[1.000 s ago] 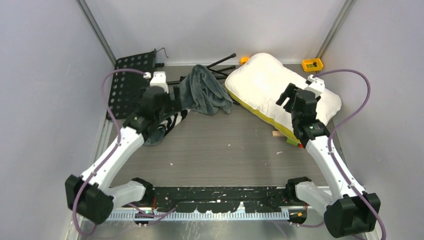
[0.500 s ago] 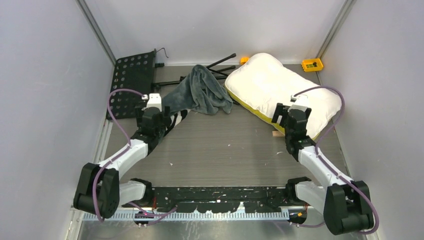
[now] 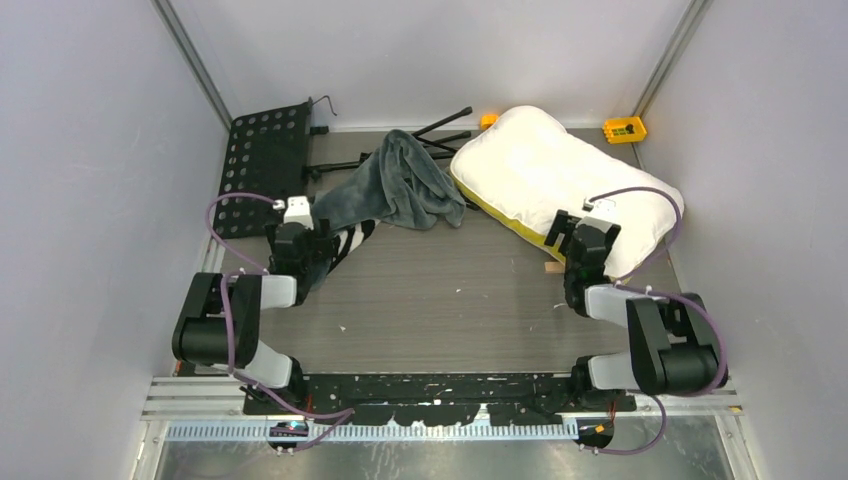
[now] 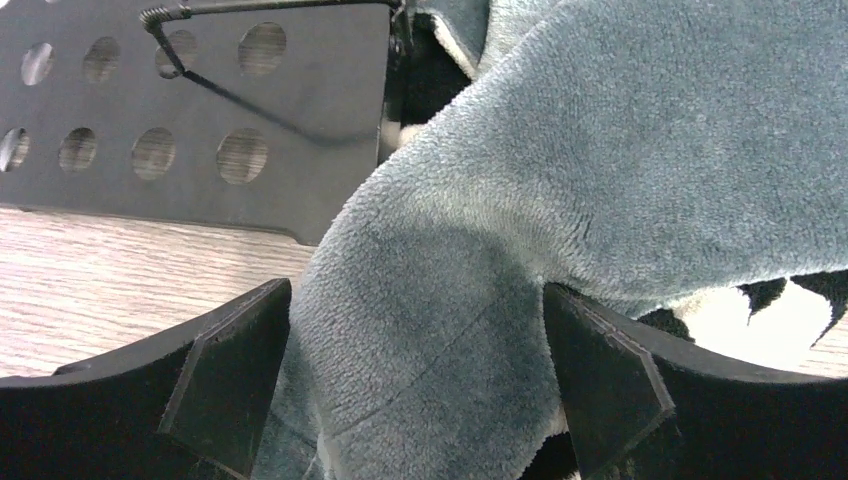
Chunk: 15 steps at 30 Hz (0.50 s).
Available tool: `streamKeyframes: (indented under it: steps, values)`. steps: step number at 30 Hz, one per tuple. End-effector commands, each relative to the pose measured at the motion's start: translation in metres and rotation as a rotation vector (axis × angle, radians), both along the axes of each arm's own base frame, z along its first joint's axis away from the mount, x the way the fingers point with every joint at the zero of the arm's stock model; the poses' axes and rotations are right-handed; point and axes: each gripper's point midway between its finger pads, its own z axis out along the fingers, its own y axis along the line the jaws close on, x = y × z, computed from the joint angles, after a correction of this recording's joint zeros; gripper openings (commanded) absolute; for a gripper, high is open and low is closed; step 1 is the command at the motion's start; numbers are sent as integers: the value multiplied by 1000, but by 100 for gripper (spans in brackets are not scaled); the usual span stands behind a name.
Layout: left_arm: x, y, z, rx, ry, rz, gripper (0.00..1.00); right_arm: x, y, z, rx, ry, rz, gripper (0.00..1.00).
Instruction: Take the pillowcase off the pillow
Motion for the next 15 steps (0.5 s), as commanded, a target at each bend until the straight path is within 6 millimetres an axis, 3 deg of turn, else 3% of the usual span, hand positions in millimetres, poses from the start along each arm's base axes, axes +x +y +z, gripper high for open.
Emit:
streamKeyframes:
  steps: [1, 4, 8, 11, 15]
  values:
    - [16, -6, 25, -12, -127, -48, 98, 18, -20, 13, 21, -124, -84, 92]
    - [14, -15, 17, -16, -141, -110, 95, 21, -23, -8, 39, -119, -79, 93]
    - [14, -15, 18, -18, -145, -109, 94, 24, -23, -12, 34, -110, -70, 93]
    - [14, -14, 18, -16, -161, -105, 100, 23, -27, -18, 37, -71, -105, 94]
    - [14, -14, 18, -13, -162, -106, 100, 27, -19, -16, 26, -73, -52, 95]
